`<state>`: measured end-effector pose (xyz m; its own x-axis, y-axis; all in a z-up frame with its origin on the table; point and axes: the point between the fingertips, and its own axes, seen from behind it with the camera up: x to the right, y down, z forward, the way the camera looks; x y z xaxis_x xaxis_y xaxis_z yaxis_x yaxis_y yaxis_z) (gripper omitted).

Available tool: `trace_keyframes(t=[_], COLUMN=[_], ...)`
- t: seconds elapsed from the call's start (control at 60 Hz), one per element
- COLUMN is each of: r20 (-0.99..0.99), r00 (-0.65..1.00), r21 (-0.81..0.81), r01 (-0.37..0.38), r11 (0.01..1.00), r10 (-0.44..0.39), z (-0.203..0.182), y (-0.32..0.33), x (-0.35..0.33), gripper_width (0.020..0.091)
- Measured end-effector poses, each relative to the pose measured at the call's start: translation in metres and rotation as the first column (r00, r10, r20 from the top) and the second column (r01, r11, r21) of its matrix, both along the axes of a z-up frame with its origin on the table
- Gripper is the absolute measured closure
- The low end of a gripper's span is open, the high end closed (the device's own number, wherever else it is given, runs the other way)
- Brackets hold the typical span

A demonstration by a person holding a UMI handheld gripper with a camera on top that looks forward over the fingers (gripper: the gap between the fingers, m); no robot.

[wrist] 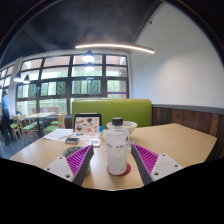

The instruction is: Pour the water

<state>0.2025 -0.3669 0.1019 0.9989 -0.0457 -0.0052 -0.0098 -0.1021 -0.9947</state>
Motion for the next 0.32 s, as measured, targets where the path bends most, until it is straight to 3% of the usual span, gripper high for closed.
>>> trace_keyframes(t=[0.317], r20=[-0.048], r00=[0.999], r21=[0.023], r01=[-0.022], r11=[0.999], r10=[0.023], z=[0.024], y=[-0.079], x=[-0.036], gripper_width=[0.0279])
